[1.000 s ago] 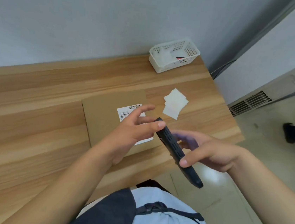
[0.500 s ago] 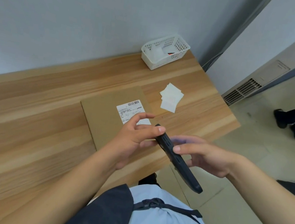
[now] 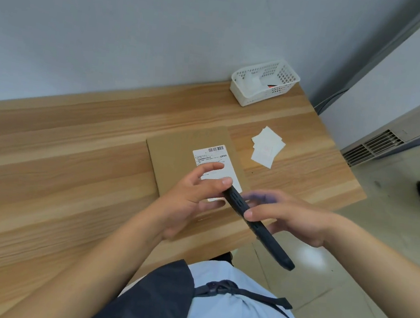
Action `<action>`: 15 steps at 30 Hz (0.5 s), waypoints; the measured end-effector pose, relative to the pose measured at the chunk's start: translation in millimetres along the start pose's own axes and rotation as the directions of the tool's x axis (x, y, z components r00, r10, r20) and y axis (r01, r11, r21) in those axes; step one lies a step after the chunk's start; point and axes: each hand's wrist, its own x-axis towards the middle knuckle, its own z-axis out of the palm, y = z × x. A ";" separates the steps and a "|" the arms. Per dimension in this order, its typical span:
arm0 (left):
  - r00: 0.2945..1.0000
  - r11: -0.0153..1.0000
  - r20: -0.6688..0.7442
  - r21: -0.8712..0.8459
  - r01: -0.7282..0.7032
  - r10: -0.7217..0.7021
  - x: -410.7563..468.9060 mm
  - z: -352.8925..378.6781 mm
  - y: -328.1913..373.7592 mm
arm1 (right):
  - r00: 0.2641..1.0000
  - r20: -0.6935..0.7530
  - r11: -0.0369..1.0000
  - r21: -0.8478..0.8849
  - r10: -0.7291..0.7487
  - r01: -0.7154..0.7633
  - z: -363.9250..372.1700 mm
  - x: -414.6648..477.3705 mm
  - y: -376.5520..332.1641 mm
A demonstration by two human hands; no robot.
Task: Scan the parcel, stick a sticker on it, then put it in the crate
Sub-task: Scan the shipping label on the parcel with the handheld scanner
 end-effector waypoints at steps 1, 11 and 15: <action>1.000 0.999 -0.016 0.049 -0.013 0.014 -0.2 -3.9 1.4 | 1.000 -0.024 0.999 -0.039 0.012 -0.013 -0.2 0.8 -2.4; 0.957 0.204 -0.238 0.958 0.203 0.166 52.2 -55.1 -28.7 | 0.939 -0.298 0.745 -0.586 0.169 -0.320 -26.7 7.0 -27.2; 0.961 -0.010 -0.260 0.965 0.263 0.095 70.1 -53.1 -44.7 | 0.923 -0.352 0.550 -0.746 0.153 -0.376 -31.2 18.4 -36.7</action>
